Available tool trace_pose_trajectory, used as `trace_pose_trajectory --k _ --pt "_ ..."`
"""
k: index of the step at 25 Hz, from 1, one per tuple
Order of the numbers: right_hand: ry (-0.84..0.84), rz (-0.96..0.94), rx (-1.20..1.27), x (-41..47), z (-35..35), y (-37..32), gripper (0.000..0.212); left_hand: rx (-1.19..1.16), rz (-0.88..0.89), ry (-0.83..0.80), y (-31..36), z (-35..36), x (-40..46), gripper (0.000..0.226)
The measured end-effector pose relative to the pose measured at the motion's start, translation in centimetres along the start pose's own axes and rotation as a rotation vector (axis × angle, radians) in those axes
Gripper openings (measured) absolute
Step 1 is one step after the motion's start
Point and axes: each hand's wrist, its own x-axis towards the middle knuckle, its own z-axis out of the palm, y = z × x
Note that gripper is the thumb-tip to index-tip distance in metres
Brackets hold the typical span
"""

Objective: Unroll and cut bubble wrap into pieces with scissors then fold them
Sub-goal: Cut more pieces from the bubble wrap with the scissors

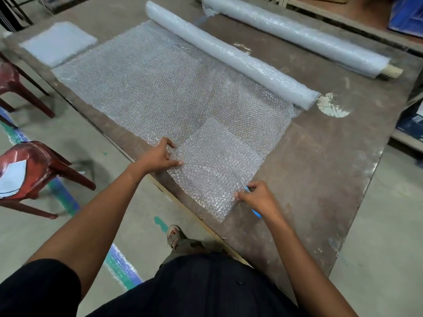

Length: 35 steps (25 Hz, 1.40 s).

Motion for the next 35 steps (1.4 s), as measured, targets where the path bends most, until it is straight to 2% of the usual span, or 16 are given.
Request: trace_pose_trajectory --k 4,7,9,11,13,17,21,24,26,27,28,31,32,35 --pt "0.114 -0.005 -0.035 -1.7 -0.4 -0.9 0.058 0.161 0.048 0.092 0.2 0.8 -1.1 0.078" --pt "0.176 -0.033 -0.132 -3.0 -1.3 -2.1 0.050 0.351 0.120 0.340 -0.3 1.0 -1.1 0.084" --pt "0.306 -0.163 -0.258 -3.4 -1.6 -3.3 0.048 0.367 0.172 0.439 0.3 1.8 -0.6 0.081" --pt "0.332 -0.374 -0.374 -2.7 -1.9 -4.5 0.052 0.361 0.181 0.371 1.2 3.1 0.4 0.077" --pt "0.271 -0.524 -0.520 -1.0 -2.6 -5.6 0.060 0.403 0.150 0.269 1.3 4.1 1.5 0.075" --pt "0.221 -0.527 -0.768 2.2 -4.0 -5.1 0.059 0.557 0.107 0.187 0.3 4.7 1.8 0.080" --pt "0.204 -0.546 -0.758 2.5 -4.3 -3.8 0.057 0.642 0.161 0.230 -0.9 3.8 1.2 0.077" --pt "0.269 -0.530 -0.564 2.7 -4.2 -3.9 0.053 0.674 0.161 0.365 0.5 3.5 0.8 0.072" --pt "0.233 -0.517 -0.330 3.0 -4.1 -5.1 0.053 0.521 0.179 0.442 3.0 4.1 0.6 0.064" --pt "0.173 -0.510 -0.232 2.9 -3.9 -6.1 0.053 0.370 0.190 0.434 4.8 4.5 0.3 0.060" --pt "0.098 -0.482 -0.149 2.9 -3.7 -7.4 0.051 0.171 0.192 0.377 6.9 4.8 0.2 0.057" --pt "-0.150 -0.352 0.036 2.9 -3.0 -11.3 0.032 -0.553 0.102 0.038 12.8 6.9 0.2 0.047" --pt "-0.216 -0.339 0.060 3.0 -2.9 -12.1 0.030 -0.741 0.055 -0.008 14.0 8.0 0.6 0.042" --pt "-0.278 -0.385 0.005 4.0 -3.2 -12.9 0.024 -0.996 -0.077 0.151 15.3 9.7 2.4 0.028"
